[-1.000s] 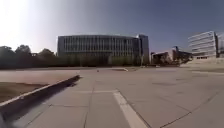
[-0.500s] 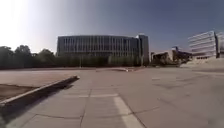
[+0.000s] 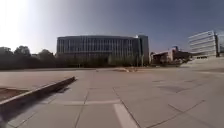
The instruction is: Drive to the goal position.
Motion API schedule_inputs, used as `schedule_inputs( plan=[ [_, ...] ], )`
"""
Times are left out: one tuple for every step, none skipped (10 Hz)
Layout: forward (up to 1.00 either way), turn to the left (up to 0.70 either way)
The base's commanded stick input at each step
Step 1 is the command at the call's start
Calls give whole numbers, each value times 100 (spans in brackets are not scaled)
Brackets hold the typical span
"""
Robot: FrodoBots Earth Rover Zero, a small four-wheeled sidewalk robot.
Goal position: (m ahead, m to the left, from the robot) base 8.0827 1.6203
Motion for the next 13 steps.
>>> schedule_inputs(
  plan=[
    [70, 0],
    [70, 0],
    [70, 0],
    [70, 0],
    [70, 7],
    [70, 19],
    [70, 33],
    [70, 10],
    [70, 1],
    [70, 0],
    [70, 0],
    [70, 0],
    [70, 0]
  ],
)
